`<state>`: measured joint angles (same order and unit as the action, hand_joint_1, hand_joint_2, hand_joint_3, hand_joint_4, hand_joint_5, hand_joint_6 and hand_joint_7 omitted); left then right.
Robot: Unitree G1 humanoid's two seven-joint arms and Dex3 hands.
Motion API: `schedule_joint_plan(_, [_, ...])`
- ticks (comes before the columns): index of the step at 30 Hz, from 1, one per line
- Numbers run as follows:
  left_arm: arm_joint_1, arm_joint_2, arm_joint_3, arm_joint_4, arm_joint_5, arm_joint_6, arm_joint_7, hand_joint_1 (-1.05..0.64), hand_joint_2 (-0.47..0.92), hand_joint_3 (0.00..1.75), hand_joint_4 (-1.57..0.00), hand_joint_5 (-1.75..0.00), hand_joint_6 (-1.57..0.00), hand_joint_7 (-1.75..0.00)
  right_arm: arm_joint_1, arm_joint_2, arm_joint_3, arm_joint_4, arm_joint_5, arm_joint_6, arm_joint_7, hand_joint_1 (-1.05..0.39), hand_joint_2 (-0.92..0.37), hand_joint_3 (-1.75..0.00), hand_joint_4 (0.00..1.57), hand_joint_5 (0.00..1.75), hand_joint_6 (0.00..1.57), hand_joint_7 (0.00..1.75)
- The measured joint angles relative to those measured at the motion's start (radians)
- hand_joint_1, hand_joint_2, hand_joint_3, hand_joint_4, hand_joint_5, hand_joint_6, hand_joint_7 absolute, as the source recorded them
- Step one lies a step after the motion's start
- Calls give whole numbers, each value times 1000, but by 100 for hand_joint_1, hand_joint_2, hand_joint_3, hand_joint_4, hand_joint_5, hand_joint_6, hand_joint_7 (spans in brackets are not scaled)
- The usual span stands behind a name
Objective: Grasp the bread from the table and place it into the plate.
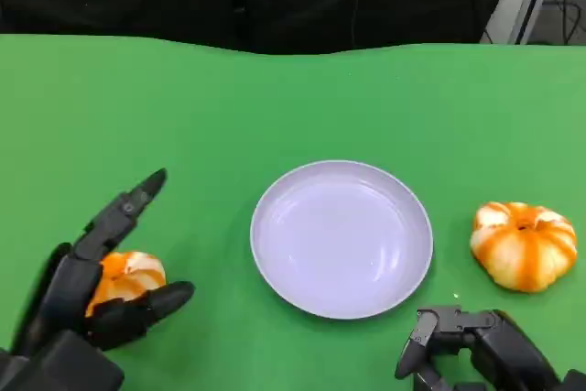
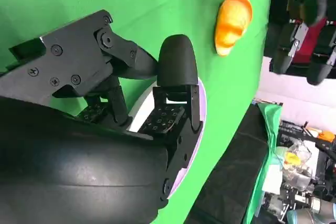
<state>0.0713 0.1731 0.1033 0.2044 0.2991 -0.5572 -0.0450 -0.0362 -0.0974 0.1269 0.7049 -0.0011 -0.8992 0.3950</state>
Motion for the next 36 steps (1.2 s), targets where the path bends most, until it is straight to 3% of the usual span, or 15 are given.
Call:
schedule_joint_plan(10, [22, 31, -31, -84, 152, 170, 84, -101, 92, 34, -25, 0, -28, -2, 0, 0, 0, 0, 0, 0, -2, -14, -63, -93, 82, 146, 86, 113])
schedule_joint_plan(14, [24, 86, -62, -119, 304, 335, 88, -105, 92, 38, -32, -3, -31, -2, 0, 0, 0, 0, 0, 0, -1, -14, -63, -92, 82, 147, 86, 112])
schedule_joint_plan(19, [22, 133, -112, -123, 383, 450, 88, -105, 92, 39, -38, -5, -36, -3, 0, 0, 0, -1, 0, 0, -1, -13, -63, -92, 81, 147, 86, 112])
schedule_joint_plan(26, [-10, 168, -165, -61, 410, 521, 90, -105, 92, 39, -41, -4, -39, -3, 2, 0, 0, -6, 3, 0, 2, -15, -63, -92, 81, 147, 86, 112])
schedule_joint_plan(36, [-90, 197, -221, 105, 389, 507, 116, -105, 92, 40, -43, -3, -43, -3, 4, -3, 0, -19, 3, 2, 3, -14, -64, -91, 81, 147, 86, 112])
